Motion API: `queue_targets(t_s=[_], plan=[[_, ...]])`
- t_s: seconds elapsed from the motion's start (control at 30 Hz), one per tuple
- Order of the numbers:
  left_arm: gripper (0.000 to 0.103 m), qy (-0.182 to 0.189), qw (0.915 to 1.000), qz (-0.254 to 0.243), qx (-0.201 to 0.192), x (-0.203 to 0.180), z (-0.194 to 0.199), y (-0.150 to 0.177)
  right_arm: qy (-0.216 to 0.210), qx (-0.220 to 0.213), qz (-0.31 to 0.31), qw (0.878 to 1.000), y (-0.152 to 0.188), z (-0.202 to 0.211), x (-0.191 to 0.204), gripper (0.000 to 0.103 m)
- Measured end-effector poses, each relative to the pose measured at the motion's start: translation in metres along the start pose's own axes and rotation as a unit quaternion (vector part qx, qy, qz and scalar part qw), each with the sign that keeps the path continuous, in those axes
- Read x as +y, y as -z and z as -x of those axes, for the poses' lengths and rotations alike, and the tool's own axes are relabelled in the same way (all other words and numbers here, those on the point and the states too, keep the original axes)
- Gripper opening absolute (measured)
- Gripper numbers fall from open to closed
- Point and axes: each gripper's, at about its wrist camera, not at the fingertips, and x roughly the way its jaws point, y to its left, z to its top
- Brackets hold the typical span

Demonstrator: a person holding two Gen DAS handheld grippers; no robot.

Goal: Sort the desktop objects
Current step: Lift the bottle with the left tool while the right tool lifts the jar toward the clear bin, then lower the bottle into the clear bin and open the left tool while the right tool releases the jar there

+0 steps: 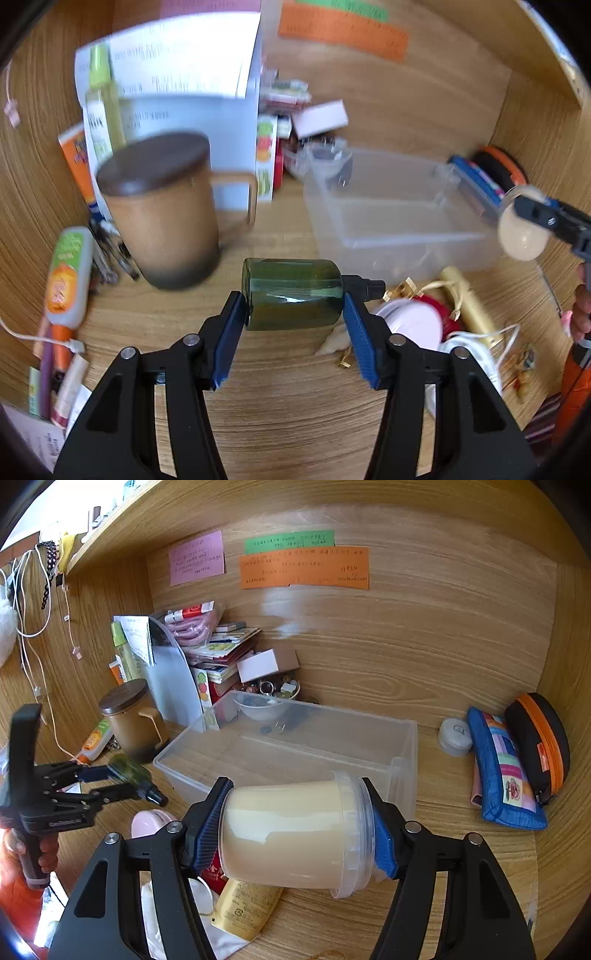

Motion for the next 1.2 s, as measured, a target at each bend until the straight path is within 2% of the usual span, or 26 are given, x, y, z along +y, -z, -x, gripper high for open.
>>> queue_targets(t_s=[0.23,0.47,0.63,0.8,1.0,1.2], plan=[[0.054,0.020,0.9990,-0.015,-0.036,-0.011,0.026,-0.024,0.002,-0.010,0.007,1.000,-0.016,0.002,-0.002,0.064],[0.054,0.037,0.9976,-0.039,-0.043,-0.029,0.019,-0.055,0.008,-0.003,0.017,1.000,-0.031,-0.014,-0.006,0.064],[0.054,0.045,0.9973,-0.052,-0.024,-0.040,-0.004,-0.074,0.007,0.017,0.022,1.000,-0.035,-0.035,-0.013,0.064],[0.054,0.048,0.9965,-0.068,0.004,-0.047,-0.032,-0.089,0.008,0.057,0.035,0.998,-0.038,-0.064,-0.022,0.064],[0.054,0.047,0.9945,-0.084,0.041,-0.054,-0.071,-0.099,0.016,0.099,0.058,0.993,-0.040,-0.097,-0.028,0.064],[0.054,0.048,0.9917,-0.103,0.061,-0.059,-0.098,-0.108,0.025,0.129,0.091,0.987,-0.040,-0.118,-0.029,0.064]])
